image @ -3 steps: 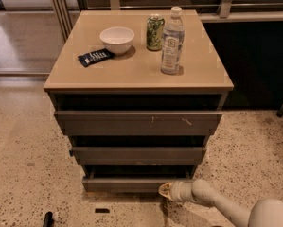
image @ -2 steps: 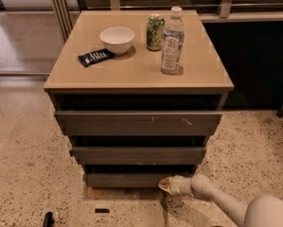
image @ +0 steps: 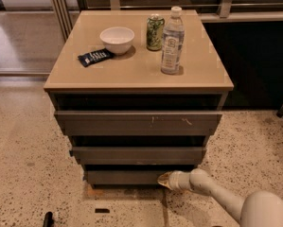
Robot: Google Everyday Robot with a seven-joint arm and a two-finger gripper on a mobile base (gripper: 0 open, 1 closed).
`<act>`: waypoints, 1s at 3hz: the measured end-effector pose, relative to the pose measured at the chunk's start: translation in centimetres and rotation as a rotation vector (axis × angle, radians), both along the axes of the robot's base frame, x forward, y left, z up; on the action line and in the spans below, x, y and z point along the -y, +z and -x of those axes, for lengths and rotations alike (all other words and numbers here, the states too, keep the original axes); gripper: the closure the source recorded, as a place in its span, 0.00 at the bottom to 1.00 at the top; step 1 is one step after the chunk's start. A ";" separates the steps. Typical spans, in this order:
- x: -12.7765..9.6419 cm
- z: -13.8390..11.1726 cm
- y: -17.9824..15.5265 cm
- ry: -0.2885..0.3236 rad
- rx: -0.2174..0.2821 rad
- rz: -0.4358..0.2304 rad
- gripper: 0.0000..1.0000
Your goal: Close bottom drawer
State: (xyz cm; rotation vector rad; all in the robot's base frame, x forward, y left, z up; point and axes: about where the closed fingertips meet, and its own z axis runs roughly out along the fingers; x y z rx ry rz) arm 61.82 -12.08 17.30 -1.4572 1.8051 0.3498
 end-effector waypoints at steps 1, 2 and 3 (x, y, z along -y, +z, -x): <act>-0.8 1.5 0.3 0.052 -0.082 0.008 1.00; -0.7 6.5 -0.3 0.121 -0.261 -0.015 1.00; -0.8 12.9 0.4 0.207 -0.456 -0.053 0.96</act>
Offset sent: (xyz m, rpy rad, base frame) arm -0.1273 0.0004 0.0009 0.0436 0.4846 0.2113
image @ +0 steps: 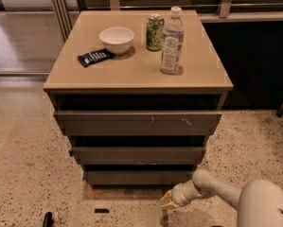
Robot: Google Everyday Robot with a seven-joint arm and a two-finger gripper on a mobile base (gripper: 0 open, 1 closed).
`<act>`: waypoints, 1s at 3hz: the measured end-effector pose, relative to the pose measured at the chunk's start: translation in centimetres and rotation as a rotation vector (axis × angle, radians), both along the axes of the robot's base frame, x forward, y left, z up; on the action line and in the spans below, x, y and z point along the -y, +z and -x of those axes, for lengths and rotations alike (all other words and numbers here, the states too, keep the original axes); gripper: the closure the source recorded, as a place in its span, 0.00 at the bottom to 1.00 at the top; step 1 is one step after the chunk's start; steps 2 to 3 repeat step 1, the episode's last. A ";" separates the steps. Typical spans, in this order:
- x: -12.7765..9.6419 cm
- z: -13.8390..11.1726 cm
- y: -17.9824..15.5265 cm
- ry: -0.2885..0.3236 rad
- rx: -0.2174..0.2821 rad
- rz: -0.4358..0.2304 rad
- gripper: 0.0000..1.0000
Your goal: Close bottom drawer
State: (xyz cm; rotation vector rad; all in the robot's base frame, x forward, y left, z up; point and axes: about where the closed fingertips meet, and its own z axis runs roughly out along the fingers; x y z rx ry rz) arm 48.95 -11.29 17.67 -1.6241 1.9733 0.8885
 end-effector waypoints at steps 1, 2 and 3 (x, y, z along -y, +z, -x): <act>-0.1 0.2 0.0 0.007 -0.005 -0.004 0.73; -0.1 0.2 0.0 0.007 -0.005 -0.004 0.73; -0.1 0.2 0.0 0.007 -0.005 -0.004 0.73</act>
Offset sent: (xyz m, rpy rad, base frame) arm 0.0000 0.0000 0.0000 0.0000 0.0000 0.0000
